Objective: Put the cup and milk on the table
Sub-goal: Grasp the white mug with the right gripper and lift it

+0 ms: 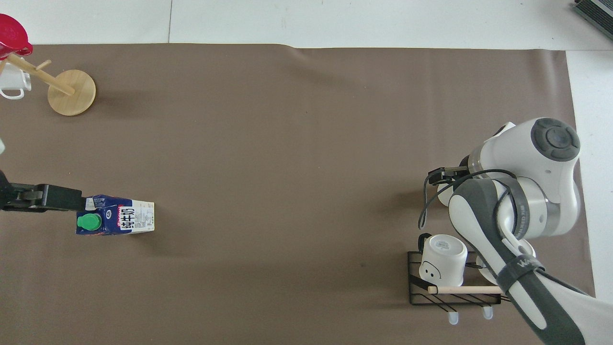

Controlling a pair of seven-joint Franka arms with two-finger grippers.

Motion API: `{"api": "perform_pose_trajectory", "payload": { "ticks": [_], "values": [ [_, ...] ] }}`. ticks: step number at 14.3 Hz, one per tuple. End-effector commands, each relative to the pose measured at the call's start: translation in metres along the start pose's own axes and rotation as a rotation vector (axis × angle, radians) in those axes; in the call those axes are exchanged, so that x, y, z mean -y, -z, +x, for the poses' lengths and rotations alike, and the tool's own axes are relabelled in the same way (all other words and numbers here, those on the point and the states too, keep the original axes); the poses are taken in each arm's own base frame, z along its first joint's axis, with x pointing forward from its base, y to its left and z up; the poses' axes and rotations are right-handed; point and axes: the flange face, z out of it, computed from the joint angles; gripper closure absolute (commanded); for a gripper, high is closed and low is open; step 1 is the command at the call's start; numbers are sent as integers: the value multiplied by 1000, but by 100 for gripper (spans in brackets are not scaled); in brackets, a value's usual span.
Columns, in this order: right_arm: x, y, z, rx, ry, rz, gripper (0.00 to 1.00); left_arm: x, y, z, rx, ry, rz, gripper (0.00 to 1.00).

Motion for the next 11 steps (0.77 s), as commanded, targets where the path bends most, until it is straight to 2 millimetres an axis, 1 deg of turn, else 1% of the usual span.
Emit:
{"api": "perform_pose_trajectory", "payload": {
  "ticks": [1,5,6,7,8,10,11],
  "values": [
    [8,-4,-2,-10,-24,14,0,3,6,-2,8,11,-11,0],
    [7,-4,-1,-13,-26,15,0,3,6,-2,8,13,-11,0],
    [7,-4,-1,-13,-26,15,20,3,6,-2,8,11,-11,0],
    [7,-4,-1,-13,-33,15,43,1,6,-2,8,8,-11,0],
    [7,-3,-1,-14,-40,15,60,0,6,-2,8,7,-11,0],
    [7,-3,-1,-14,-40,15,98,-1,6,-1,4,11,-11,0],
    [7,-3,-1,-14,-41,15,100,-1,6,-1,4,11,-11,0]
  ]
}}
